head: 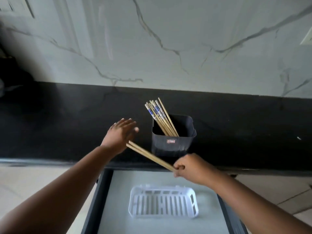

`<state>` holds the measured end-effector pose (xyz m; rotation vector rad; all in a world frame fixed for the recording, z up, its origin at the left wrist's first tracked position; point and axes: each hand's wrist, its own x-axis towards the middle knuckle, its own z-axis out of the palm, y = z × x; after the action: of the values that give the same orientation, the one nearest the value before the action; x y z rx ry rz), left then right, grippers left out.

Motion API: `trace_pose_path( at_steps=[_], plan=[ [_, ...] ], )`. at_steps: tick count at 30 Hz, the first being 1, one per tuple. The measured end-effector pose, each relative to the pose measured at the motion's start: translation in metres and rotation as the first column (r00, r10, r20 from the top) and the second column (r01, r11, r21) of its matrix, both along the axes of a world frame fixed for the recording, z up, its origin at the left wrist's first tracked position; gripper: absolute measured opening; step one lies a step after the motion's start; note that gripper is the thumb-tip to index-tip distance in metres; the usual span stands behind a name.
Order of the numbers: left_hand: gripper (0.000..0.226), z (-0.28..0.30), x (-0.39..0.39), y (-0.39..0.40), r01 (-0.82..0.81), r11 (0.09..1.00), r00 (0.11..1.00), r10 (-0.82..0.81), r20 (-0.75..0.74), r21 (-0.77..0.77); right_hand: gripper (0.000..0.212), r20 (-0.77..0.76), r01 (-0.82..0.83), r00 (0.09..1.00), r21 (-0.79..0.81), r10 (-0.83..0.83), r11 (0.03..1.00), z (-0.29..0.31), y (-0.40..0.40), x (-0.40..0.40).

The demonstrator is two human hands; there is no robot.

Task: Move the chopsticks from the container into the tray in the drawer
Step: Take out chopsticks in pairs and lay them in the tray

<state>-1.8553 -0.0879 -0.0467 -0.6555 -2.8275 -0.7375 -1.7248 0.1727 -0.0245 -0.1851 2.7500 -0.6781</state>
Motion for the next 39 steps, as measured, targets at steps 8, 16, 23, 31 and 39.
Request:
trace_pose_path(
  at_steps=[8,16,23,31,39],
  plan=[
    [0.085,-0.076,0.019,0.009,-0.205,0.892,0.958,0.267,0.102,-0.403,0.015,0.285,-0.296,0.936,0.325,0.206,0.898,-0.12,0.009,0.023],
    [0.076,-0.074,0.018,0.009,-0.214,0.878,0.953,0.284,0.108,-0.429,0.025,0.414,-0.384,0.89,0.45,0.192,0.807,-0.185,-0.001,0.01],
    [0.075,-0.074,0.017,0.009,-0.215,0.883,0.957,0.275,0.089,-0.418,0.013,0.427,-0.385,0.882,0.415,0.197,0.824,-0.198,0.006,0.006],
    [0.076,-0.075,0.016,0.008,-0.219,0.889,0.96,0.271,0.076,-0.403,0.043,0.4,-0.307,0.899,0.288,0.177,0.907,-0.204,0.005,0.013],
    [0.077,-0.074,0.016,0.008,-0.203,0.896,0.964,0.254,0.08,-0.395,0.012,0.364,-0.246,0.898,-0.046,0.245,0.968,-0.039,-0.016,-0.008]
  ],
)
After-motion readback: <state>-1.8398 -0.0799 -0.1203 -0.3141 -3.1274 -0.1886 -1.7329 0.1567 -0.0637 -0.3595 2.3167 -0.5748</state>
